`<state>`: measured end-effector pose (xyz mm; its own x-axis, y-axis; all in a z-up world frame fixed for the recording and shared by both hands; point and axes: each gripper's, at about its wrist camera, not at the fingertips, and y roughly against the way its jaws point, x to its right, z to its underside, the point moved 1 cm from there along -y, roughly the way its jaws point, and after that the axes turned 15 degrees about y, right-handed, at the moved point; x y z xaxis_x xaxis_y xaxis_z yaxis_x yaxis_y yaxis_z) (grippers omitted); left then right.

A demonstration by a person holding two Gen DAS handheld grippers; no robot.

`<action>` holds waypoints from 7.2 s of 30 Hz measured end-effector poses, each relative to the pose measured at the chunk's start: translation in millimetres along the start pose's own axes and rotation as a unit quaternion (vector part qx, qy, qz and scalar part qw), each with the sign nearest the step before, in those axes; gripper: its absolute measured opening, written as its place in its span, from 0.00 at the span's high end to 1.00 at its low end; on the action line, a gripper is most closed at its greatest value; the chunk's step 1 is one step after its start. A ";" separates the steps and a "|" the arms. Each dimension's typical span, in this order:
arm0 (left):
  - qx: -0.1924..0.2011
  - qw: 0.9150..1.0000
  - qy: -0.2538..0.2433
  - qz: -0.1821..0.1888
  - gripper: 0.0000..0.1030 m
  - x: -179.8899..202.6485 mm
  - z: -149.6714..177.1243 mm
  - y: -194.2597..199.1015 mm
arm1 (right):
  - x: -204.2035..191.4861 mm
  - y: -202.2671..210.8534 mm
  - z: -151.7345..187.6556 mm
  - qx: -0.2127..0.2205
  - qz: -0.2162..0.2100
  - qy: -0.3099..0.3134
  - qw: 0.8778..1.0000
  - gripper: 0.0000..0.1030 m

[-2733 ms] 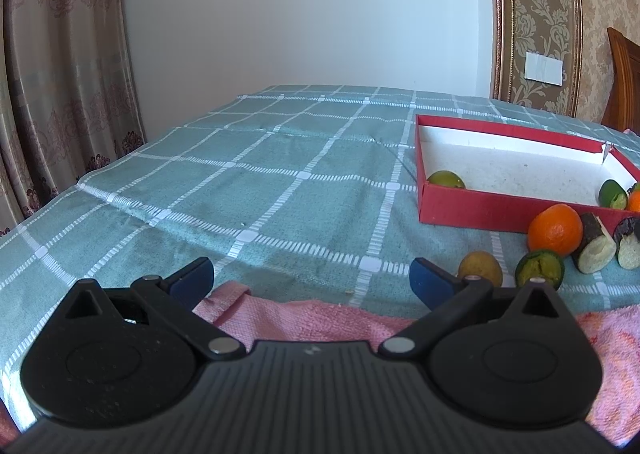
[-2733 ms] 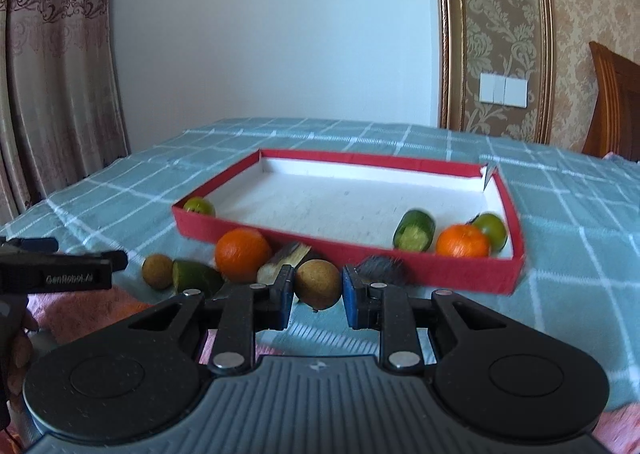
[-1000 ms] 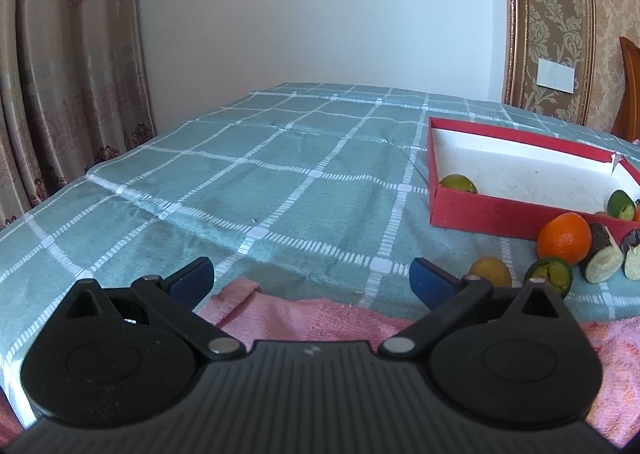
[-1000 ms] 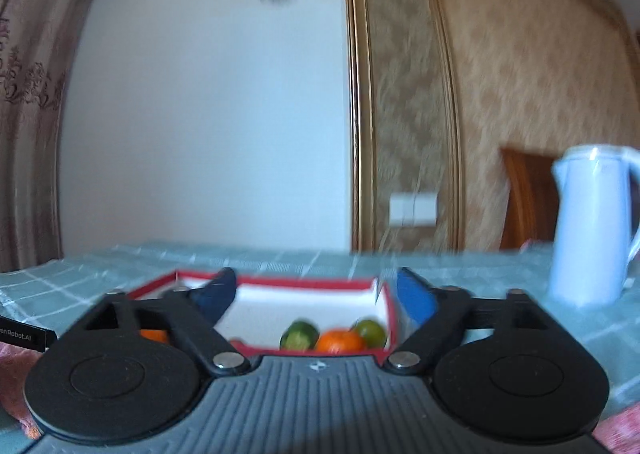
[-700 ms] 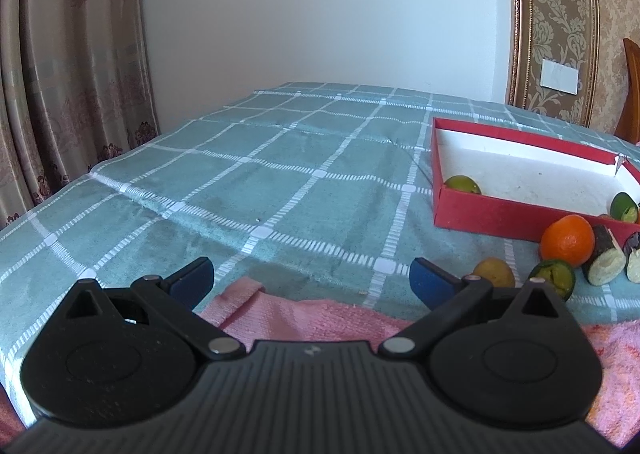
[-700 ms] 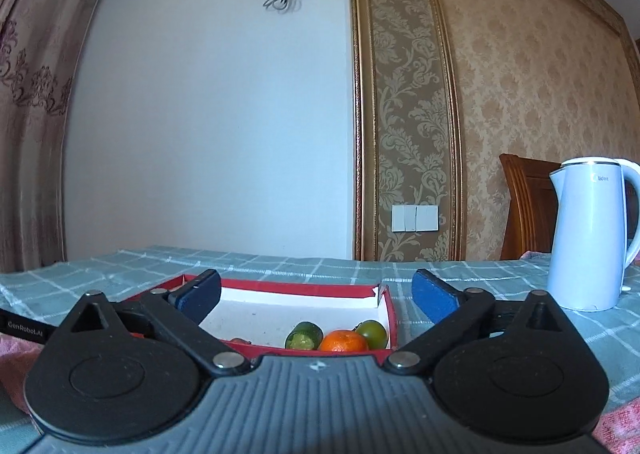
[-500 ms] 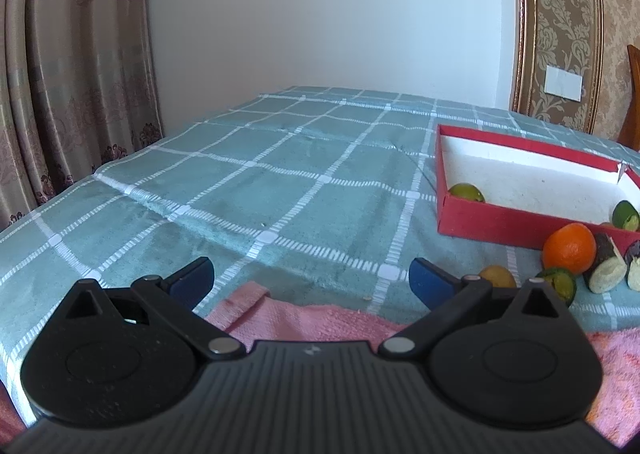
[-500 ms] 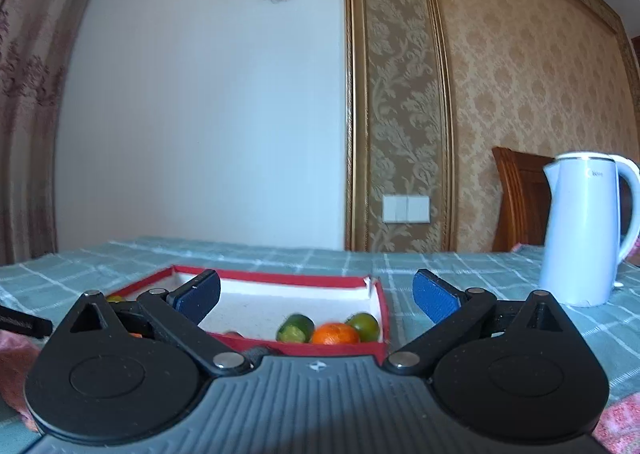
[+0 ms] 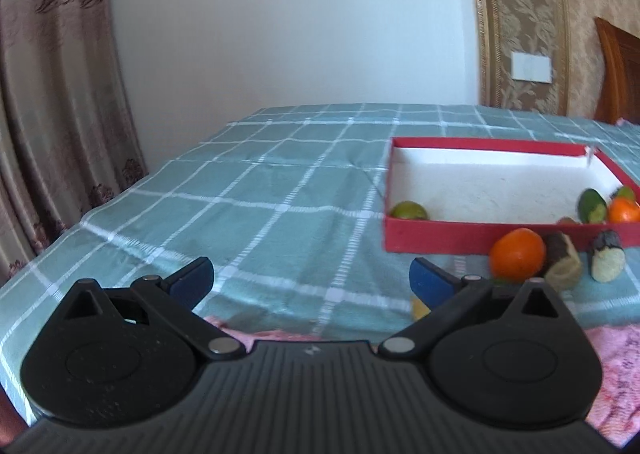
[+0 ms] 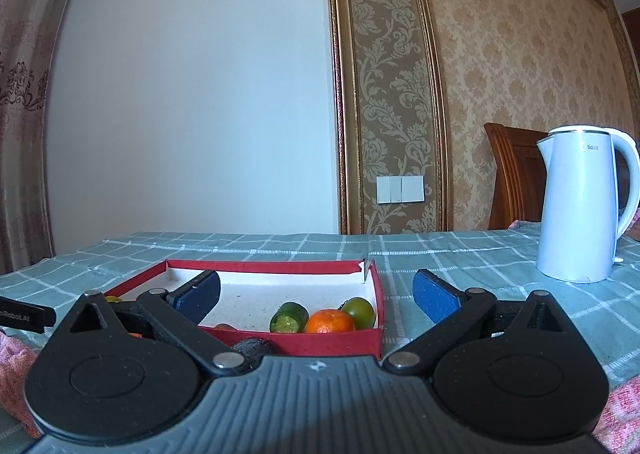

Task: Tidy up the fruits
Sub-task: 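Move the left gripper toward the green avocado half beside the tray, then grasp the green avocado half with the left gripper, then carry the avocado half over the tray and open the left gripper, then raise the open left gripper away from the tray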

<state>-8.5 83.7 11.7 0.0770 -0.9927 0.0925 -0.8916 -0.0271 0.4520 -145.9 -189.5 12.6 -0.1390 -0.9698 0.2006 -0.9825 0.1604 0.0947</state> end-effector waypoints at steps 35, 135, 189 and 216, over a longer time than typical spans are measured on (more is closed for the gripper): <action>-0.055 0.996 -0.022 0.061 0.00 8.0 13.7 -16.5 | 0.8 -3.7 0.2 -0.006 -0.007 -0.004 1.000 0.00; -0.101 0.983 -0.035 0.147 0.68 55.4 13.7 -4.4 | 2.5 -11.5 3.2 -0.019 -0.010 -0.016 1.000 0.00; -0.025 0.998 -0.047 0.043 0.67 129.5 -41.2 -104.7 | 2.0 -14.6 3.9 -0.031 -0.028 -0.027 0.999 0.00; 0.046 0.996 0.065 -0.050 0.00 -62.2 -34.0 -38.9 | -14.2 -3.7 -0.7 0.010 -0.057 0.019 0.998 0.00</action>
<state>36.6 150.5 18.5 0.2201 -0.9609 0.1682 -0.9133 -0.1424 0.3816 -140.2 -176.2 10.1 -0.0222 -0.9739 0.2260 -0.9939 0.0459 0.1000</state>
